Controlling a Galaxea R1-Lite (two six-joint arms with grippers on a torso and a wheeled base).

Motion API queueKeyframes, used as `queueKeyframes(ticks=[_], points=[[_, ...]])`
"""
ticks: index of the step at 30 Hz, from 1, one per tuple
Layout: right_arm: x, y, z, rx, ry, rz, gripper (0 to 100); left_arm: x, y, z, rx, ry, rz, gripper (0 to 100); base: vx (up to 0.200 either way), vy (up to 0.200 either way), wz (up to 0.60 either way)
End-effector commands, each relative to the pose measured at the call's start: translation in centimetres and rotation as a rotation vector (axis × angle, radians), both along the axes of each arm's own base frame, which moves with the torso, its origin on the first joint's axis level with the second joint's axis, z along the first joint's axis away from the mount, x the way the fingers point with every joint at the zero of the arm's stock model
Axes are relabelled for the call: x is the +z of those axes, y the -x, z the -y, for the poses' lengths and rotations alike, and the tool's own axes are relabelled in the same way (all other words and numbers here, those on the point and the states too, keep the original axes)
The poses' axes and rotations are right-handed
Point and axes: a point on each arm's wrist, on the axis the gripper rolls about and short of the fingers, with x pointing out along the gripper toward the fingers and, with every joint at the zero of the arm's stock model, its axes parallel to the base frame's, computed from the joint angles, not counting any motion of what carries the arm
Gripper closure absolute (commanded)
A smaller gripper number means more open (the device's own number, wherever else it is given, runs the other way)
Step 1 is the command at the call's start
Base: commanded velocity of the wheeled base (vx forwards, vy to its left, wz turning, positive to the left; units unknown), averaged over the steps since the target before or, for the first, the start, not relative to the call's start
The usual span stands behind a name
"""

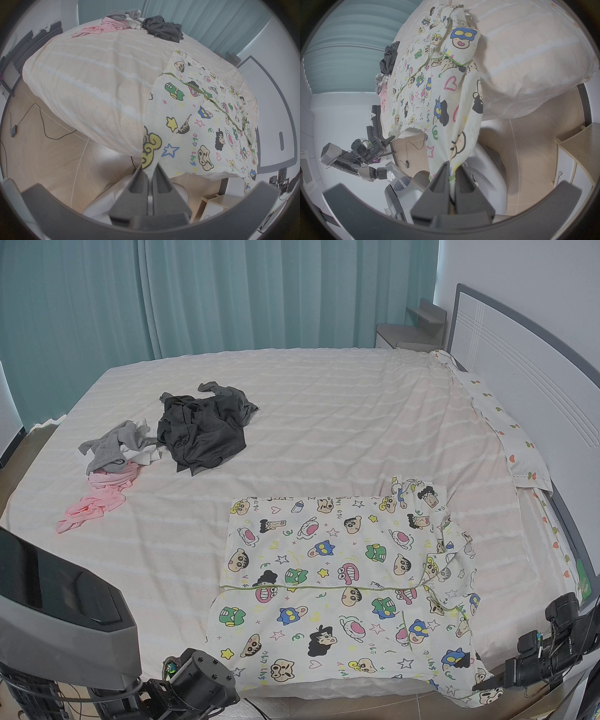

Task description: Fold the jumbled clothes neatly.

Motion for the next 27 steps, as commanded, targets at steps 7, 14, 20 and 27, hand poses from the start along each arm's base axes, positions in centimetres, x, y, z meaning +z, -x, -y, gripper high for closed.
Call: queueKeyframes(ticks=[7,14,20,27], points=[[1.0,-0.6,0.7,-0.044,0.009,0.156,100,1.4,-1.1,0.7,0.005,0.058,0.072,100,0.000,0.000,0.00],[2.4,-1.4,1.1,-0.096,-0.034,0.268,100,2.9,-2.6,1.4,0.013,0.110,0.143,100,0.000,0.000,0.00],[4.3,-3.2,1.6,-0.156,-0.050,0.357,100,3.6,-5.3,0.8,0.062,0.103,0.202,100,0.000,0.000,0.00],[5.3,-5.1,1.8,-0.167,-0.061,0.401,100,4.2,-7.2,1.0,0.052,0.083,0.254,100,0.000,0.000,0.00]])
